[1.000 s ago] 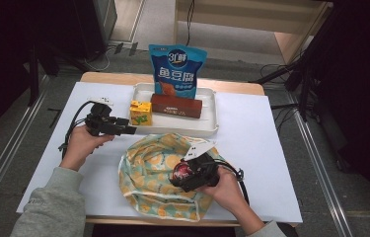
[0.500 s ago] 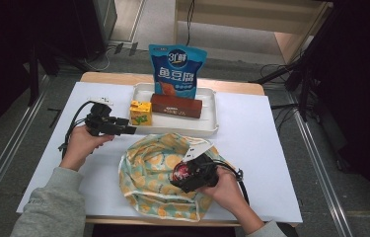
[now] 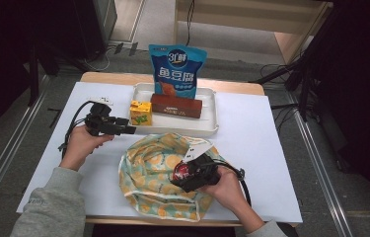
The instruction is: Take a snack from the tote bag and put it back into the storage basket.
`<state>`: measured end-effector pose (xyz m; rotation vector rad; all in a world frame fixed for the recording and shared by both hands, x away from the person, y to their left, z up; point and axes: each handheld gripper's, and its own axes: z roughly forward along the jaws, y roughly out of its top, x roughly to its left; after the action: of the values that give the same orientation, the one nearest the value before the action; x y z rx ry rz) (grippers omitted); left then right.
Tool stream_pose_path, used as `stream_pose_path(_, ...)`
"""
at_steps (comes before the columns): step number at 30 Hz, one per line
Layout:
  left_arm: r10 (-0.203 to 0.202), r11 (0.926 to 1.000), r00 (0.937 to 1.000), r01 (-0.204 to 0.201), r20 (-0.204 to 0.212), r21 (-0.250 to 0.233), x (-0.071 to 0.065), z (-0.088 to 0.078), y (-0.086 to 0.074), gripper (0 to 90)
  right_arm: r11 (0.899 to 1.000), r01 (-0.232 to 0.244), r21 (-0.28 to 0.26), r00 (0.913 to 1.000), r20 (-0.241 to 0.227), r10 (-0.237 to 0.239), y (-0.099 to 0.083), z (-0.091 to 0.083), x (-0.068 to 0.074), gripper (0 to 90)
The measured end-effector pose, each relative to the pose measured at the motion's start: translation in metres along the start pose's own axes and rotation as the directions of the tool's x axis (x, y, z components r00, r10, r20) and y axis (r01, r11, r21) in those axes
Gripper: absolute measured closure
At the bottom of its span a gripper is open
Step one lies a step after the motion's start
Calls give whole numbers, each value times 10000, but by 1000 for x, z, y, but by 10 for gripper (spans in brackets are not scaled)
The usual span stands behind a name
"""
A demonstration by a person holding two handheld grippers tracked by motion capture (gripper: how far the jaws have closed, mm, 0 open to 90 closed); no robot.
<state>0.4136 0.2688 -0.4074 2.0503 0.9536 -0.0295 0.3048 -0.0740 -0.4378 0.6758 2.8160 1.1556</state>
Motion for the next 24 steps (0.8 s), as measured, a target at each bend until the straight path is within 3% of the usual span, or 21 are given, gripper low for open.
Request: stream_pose_path(24, 9, 10000, 10000, -9, -29, -10, 0, -1, 0, 378, 9966, -789, -243, 9967, -210, 784, 7, -10, -14, 253)
